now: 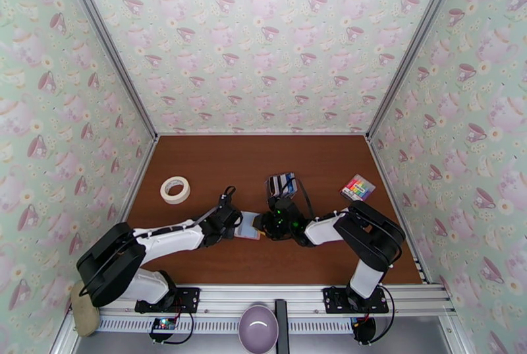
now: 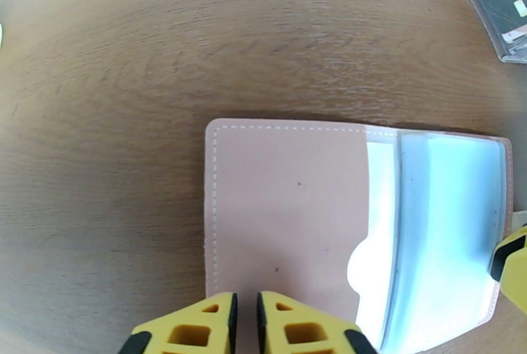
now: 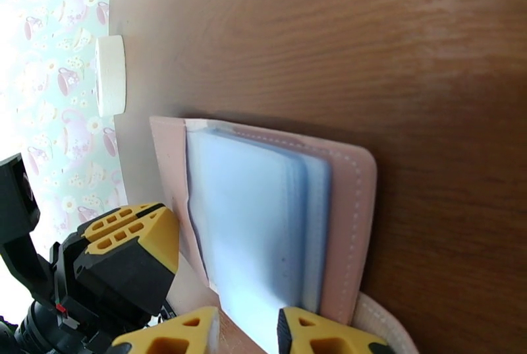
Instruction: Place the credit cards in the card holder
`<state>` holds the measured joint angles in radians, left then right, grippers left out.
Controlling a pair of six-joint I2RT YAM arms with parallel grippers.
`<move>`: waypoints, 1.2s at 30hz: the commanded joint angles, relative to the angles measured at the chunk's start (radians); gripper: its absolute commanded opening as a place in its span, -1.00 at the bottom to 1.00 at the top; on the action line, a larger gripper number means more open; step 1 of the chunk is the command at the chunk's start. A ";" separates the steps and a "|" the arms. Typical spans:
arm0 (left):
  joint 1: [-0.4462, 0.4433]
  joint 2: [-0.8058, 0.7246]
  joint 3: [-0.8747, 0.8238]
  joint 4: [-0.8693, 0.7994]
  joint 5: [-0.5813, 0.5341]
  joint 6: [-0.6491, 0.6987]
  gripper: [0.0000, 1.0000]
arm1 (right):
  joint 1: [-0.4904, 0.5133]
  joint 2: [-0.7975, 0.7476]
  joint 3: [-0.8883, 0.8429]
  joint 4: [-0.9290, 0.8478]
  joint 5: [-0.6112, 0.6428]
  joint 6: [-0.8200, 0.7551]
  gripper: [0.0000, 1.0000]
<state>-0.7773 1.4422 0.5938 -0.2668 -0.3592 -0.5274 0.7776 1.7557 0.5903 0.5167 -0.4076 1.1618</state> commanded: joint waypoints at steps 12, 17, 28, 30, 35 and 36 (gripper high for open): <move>0.006 0.023 -0.077 0.096 0.103 -0.104 -0.69 | -0.055 -0.007 0.066 -0.155 0.000 -0.103 -0.37; 0.006 0.038 -0.083 0.110 0.107 -0.118 -0.68 | -0.068 -0.040 0.083 -0.176 -0.011 -0.115 -0.37; 0.006 0.018 -0.057 0.095 0.106 -0.107 -0.62 | -0.066 -0.090 0.180 -0.323 0.020 -0.191 -0.37; 0.006 0.016 -0.055 0.093 0.110 -0.106 -0.60 | -0.066 -0.074 0.198 -0.335 0.025 -0.195 -0.37; 0.006 -0.006 -0.066 0.106 0.133 -0.116 -0.56 | -0.066 -0.036 0.254 -0.391 0.058 -0.226 -0.37; 0.005 -0.011 -0.069 0.110 0.139 -0.117 -0.56 | -0.066 -0.030 0.264 -0.400 0.062 -0.231 -0.37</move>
<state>-0.7708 1.4391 0.5442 -0.1253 -0.3000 -0.6292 0.7166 1.6970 0.8162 0.1783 -0.3805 0.9695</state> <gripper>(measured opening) 0.220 0.313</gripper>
